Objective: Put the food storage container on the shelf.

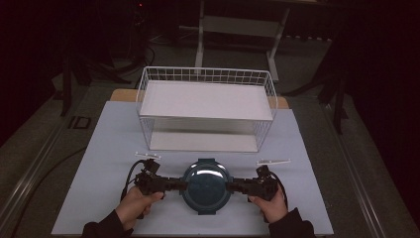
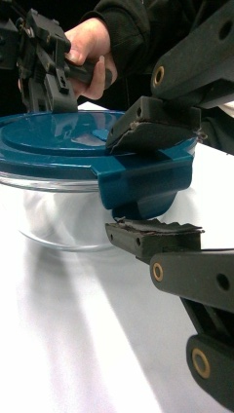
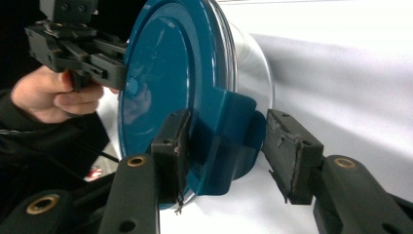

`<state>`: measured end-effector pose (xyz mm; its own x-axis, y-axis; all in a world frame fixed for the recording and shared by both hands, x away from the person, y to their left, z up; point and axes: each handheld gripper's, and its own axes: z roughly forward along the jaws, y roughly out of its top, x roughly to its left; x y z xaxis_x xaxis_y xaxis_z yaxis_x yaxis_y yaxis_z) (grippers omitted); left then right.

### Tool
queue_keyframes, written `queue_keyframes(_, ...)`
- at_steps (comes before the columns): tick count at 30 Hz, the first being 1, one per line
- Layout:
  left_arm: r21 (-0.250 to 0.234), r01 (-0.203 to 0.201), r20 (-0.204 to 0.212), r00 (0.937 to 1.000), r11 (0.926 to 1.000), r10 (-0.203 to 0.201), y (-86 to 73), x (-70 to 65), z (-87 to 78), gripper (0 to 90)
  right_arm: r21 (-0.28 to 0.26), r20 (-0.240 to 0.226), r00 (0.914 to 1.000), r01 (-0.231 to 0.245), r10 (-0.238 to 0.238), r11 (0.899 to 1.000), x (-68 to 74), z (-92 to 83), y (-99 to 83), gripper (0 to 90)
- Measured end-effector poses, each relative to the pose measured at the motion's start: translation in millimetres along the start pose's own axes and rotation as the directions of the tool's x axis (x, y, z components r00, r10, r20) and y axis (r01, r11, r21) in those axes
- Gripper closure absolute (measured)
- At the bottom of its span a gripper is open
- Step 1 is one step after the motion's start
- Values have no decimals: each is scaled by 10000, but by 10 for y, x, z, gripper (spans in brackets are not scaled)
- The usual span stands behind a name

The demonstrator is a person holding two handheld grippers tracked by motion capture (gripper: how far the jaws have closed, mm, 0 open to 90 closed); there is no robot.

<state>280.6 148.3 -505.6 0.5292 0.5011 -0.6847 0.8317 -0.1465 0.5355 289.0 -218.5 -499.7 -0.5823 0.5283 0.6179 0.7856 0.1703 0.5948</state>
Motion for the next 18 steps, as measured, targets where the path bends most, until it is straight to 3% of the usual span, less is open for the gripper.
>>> queue_keyframes(7,-124,-365,-47,9993,9993,365,-31,-41,-3,565,181,-437,9981,-426,433,9989,-40,3,-19,533)
queue_keyframes(14,-124,-370,39,9993,9992,371,-72,-9,-14,561,180,-652,9969,-424,434,9989,-1,13,-31,546)
queue_keyframes(18,-143,-209,-54,9998,9997,209,-75,-19,-19,562,178,-765,9949,-652,664,9977,1,12,-43,553)
